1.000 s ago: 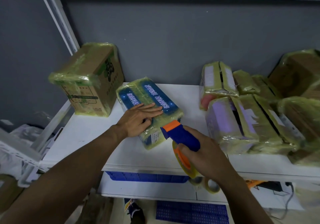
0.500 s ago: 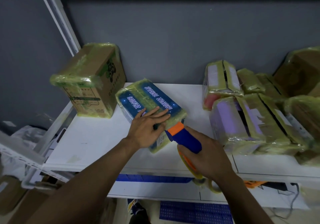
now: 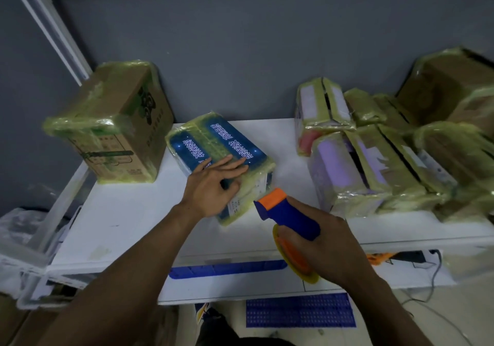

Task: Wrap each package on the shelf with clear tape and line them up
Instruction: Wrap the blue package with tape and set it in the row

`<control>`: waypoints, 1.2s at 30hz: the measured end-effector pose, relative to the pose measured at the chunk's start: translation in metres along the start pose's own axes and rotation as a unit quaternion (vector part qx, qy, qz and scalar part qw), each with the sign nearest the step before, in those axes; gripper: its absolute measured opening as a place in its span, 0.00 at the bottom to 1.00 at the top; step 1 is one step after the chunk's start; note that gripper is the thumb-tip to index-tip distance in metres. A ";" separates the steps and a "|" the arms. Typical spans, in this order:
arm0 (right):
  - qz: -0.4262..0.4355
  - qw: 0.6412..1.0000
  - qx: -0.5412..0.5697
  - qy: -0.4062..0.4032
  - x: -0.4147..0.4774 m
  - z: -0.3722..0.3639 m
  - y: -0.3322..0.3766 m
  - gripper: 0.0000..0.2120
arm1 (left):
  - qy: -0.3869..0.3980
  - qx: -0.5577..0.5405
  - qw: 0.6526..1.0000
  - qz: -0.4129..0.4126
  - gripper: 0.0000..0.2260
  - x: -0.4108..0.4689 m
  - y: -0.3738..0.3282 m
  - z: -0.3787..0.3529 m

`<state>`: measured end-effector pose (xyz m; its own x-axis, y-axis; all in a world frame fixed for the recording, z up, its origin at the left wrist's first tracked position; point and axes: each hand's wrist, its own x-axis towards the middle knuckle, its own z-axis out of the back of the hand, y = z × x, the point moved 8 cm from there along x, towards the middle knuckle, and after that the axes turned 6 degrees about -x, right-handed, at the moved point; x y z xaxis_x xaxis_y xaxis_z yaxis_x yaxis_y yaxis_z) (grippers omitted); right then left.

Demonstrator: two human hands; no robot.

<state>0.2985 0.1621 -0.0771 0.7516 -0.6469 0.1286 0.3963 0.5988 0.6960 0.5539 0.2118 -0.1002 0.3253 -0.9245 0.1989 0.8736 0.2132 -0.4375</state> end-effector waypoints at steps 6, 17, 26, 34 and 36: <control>-0.007 1.000 0.001 0.001 -0.022 0.004 -0.015 0.18 | -0.004 0.000 1.000 0.006 0.27 0.003 0.001 -0.001; -0.050 0.997 -0.053 0.036 0.003 -0.023 -0.022 0.18 | -0.008 0.011 0.995 0.103 0.34 0.004 -0.017 -0.002; -0.068 0.991 -0.097 0.058 0.042 -0.050 -0.019 0.17 | -0.031 0.003 0.993 0.112 0.23 0.002 -0.024 -0.002; -0.087 0.991 -0.074 0.067 0.057 -0.057 -0.024 0.17 | -0.036 -0.039 0.994 0.097 0.23 0.000 -0.020 -0.003; -0.080 0.991 -0.083 0.068 0.058 -0.056 -0.023 0.17 | -0.032 -0.039 0.994 0.096 0.24 0.000 -0.021 -0.004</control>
<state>0.3629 0.1369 -0.1258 0.7314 -0.6773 -0.0791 0.5894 0.5696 0.5729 0.5339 0.2059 -0.0949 0.5084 -0.8463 0.1589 0.7629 0.3571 -0.5389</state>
